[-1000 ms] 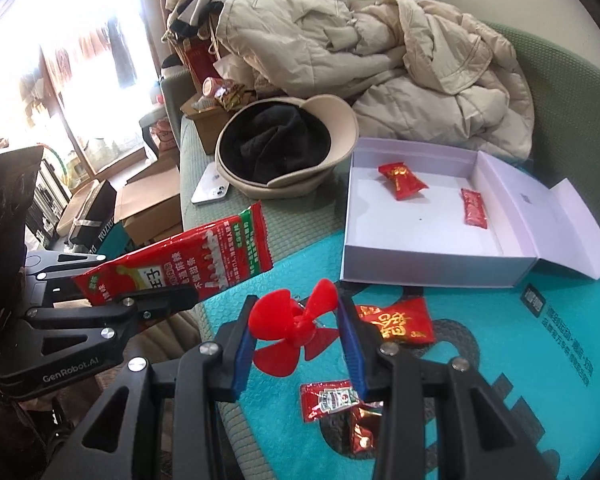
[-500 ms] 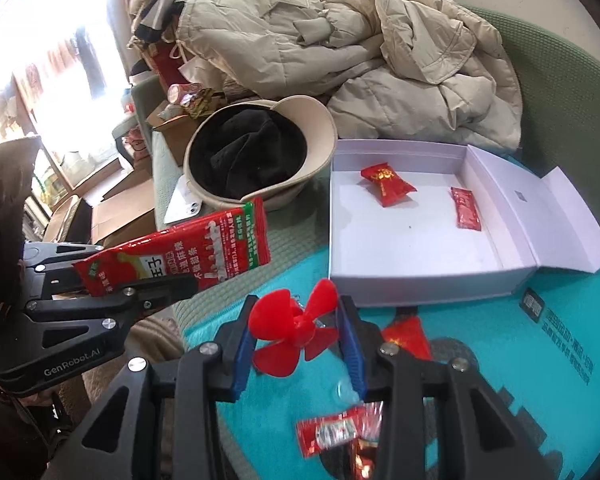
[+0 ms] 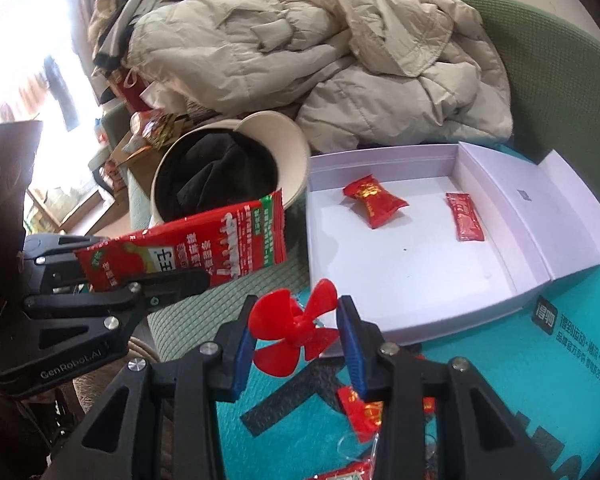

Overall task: Organize objects
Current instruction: 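Carry the snack bar and red fan over the white box with both grippers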

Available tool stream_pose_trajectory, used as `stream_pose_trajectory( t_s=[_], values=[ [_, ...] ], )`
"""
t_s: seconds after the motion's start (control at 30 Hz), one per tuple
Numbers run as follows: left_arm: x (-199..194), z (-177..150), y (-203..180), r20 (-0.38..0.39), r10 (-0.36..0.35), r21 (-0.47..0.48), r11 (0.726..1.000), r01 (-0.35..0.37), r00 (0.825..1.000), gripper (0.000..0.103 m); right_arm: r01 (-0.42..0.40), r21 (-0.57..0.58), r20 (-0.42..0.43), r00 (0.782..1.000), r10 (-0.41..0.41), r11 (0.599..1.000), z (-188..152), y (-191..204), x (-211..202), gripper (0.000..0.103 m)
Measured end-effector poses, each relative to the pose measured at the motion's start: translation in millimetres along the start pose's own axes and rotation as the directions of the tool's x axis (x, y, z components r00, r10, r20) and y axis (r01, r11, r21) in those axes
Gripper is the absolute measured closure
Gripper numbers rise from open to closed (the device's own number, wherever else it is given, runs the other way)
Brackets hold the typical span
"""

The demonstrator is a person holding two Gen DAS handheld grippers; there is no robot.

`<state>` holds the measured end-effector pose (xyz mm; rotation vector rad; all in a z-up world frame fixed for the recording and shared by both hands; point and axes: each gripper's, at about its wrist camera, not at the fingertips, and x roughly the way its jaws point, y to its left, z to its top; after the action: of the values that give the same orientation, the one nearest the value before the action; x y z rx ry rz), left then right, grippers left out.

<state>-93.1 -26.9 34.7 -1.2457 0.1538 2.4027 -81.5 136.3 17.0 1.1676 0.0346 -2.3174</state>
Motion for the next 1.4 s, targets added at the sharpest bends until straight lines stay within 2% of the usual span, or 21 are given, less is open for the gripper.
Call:
stream_pose_trajectory(
  t_s=[0.17, 0.33, 0.53, 1.03, 1.4],
  values=[
    [12.8, 15.7, -8.6, -0.021, -0.038, 0.061, 0.997, 0.039, 0.999, 0.094, 0.048, 0.059, 0.033, 0.998, -0.050, 0.997, 3.6, -14.9, -3.7, 0.064],
    [18.8, 31.2, -22.0, -0.007, -0.056, 0.127, 0.990, 0.056, 0.998, 0.094, 0.109, 0.116, 0.050, 0.992, -0.115, 0.987, 2.6, -30.9, -12.7, 0.064],
    [16.1, 45.2, -28.1, 0.015, -0.082, 0.136, 0.988, 0.079, 0.997, 0.094, 0.150, 0.158, 0.064, 0.985, -0.162, 0.976, 0.8, -46.0, -24.0, 0.064],
    [19.7, 70.3, -49.5, 0.041, -0.087, 0.150, 0.985, 0.080, 0.995, 0.094, 0.163, 0.088, 0.129, 0.976, -0.174, 0.983, 24.3, -57.5, -46.0, 0.064],
    [41.5, 89.1, -48.0, 0.035, -0.079, 0.081, 0.994, 0.076, 0.996, 0.094, 0.175, 0.034, 0.157, 0.971, -0.179, 0.984, 46.6, -79.8, -40.9, 0.064]
  ],
)
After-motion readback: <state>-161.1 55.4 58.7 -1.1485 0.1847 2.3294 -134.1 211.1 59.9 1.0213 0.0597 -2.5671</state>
